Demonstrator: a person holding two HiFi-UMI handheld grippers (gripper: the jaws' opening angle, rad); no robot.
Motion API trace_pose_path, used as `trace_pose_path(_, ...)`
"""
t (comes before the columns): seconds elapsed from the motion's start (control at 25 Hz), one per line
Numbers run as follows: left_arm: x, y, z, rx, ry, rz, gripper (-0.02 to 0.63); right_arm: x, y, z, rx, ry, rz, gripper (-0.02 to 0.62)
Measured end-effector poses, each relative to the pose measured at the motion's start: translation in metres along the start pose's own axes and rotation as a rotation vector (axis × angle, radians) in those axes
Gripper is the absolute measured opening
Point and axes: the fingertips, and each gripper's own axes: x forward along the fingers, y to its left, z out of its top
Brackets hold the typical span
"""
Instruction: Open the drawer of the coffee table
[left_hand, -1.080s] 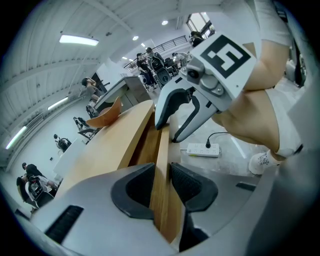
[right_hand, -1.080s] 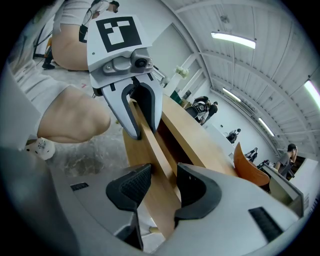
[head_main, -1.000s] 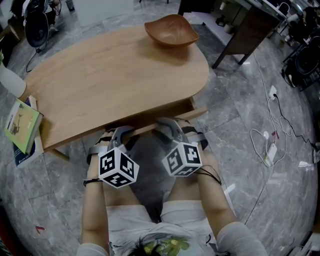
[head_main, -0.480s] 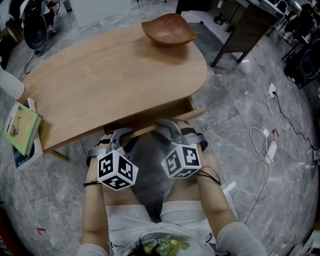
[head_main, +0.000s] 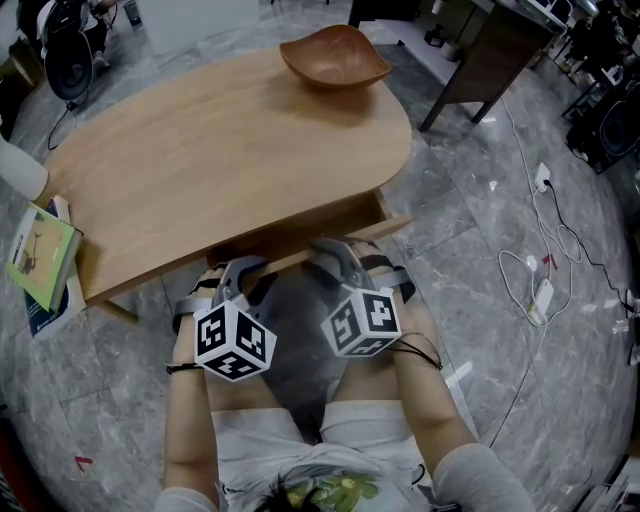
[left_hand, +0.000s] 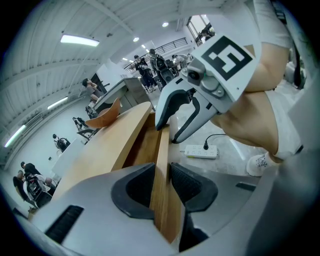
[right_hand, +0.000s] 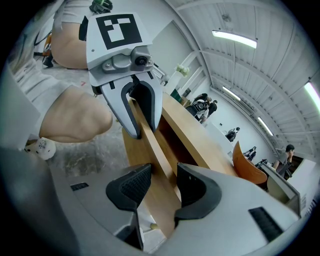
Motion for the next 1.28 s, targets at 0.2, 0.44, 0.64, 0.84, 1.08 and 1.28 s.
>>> trace_pose_path(0.2, 0.0, -0.001, 0.0, 0.0, 0.0, -0.002, 0.109, -0.001, 0.002, -0.001, 0.0, -0.004, -0.005, 0.161)
trace_pose_path(0.44, -0.003, -0.007, 0.0, -0.011, -0.007, -0.019, 0.107, -0.004, 0.006, 0.0, 0.002, -0.005, 0.003, 0.161)
trace_pose_path(0.64, -0.003, -0.009, 0.001, -0.02, -0.019, -0.027, 0.104, -0.006, 0.007, -0.001, -0.002, 0.002, 0.006, 0.161)
trace_pose_path(0.84, -0.005, -0.013, 0.003, -0.021, -0.018, -0.037, 0.103, -0.01, 0.009, -0.003, 0.001, 0.007, 0.015, 0.161)
trace_pose_path(1.08, -0.006, -0.018, 0.002, -0.023, -0.026, -0.047, 0.101, -0.013, 0.013, -0.003, 0.0, 0.022, 0.022, 0.161)
trace_pose_path(1.28, -0.007, -0.021, 0.003, -0.03, -0.031, -0.06, 0.1, -0.015, 0.015, -0.004, 0.0, 0.028, 0.029, 0.161)
